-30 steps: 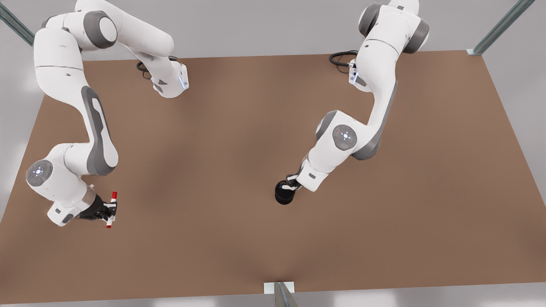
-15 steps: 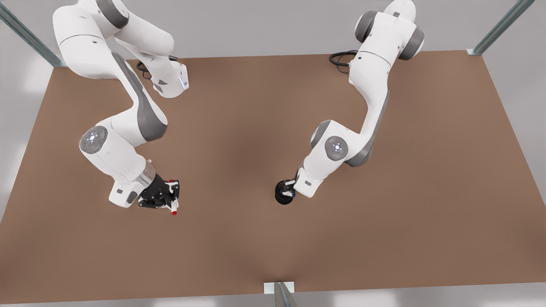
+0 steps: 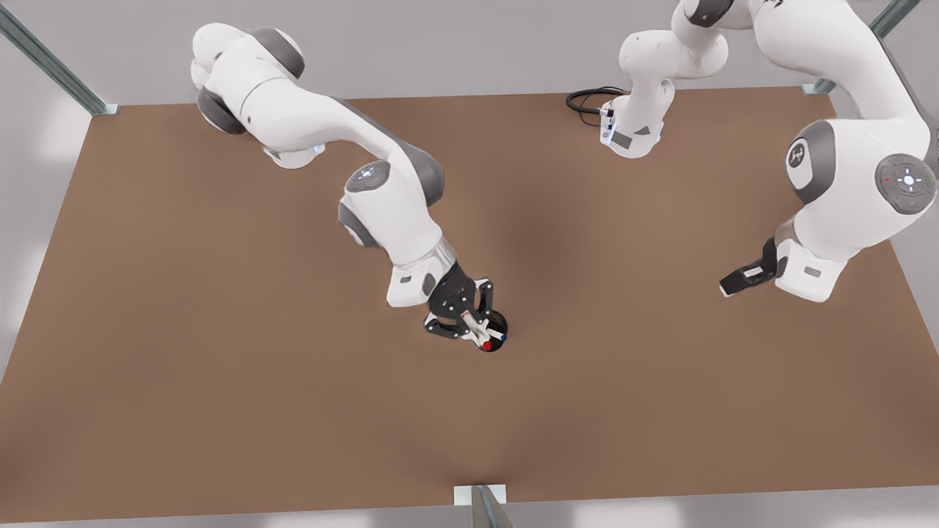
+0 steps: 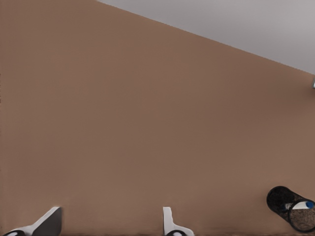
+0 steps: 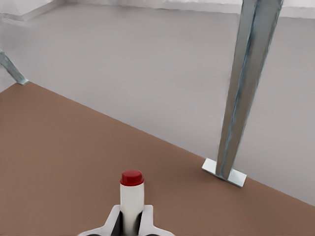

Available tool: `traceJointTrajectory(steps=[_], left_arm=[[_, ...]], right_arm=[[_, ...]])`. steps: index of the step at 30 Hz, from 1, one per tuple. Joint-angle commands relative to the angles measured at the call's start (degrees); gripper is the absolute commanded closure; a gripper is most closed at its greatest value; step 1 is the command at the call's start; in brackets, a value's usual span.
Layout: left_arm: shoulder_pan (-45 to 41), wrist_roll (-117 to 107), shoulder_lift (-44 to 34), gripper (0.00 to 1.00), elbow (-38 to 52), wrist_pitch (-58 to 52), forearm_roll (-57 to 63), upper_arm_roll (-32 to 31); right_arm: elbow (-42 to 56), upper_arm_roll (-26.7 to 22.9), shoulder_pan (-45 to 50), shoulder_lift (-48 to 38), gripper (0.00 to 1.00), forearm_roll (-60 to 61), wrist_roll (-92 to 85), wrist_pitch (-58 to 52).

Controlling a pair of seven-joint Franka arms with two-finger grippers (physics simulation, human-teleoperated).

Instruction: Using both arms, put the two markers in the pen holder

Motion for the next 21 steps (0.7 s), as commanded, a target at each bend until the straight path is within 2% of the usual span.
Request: traceJointTrajectory(steps=[1,4,12,17,19,21], left_arm=[[0.0,20.7,1.0,0.0,-0.1,-5.9,0.8,0.0],[-0.1,20.6,1.2,0.0,-0.2,-5.7,0.8,0.0],[-0.2,20.6,2.5,0.0,-0.3,-4.6,0.7,0.0],[-0.4,20.5,2.6,0.0,-0.3,-4.5,0.6,-0.1],[-0.5,20.5,2.7,0.0,-0.4,-4.5,0.4,-0.1],[-0.4,20.5,2.7,0.0,-0.3,-4.5,0.4,-0.1]], right_arm=[[2.2,-1.2,2.3,1.1,0.79,-1.8,21.1,5.7],[2.5,-6.3,7.4,3.3,0.79,-1.8,21.0,11.9],[1.4,-8.2,6.7,9.3,0.79,-1.8,13.0,21.2],[-7.5,-8.1,5.6,6.1,0.79,-1.9,12.7,24.9],[-14.2,-8.1,3.9,4.7,0.79,-5.0,12.7,32.2],[-16.9,-8.1,3.7,4.6,0.79,-7.0,12.9,34.4]])
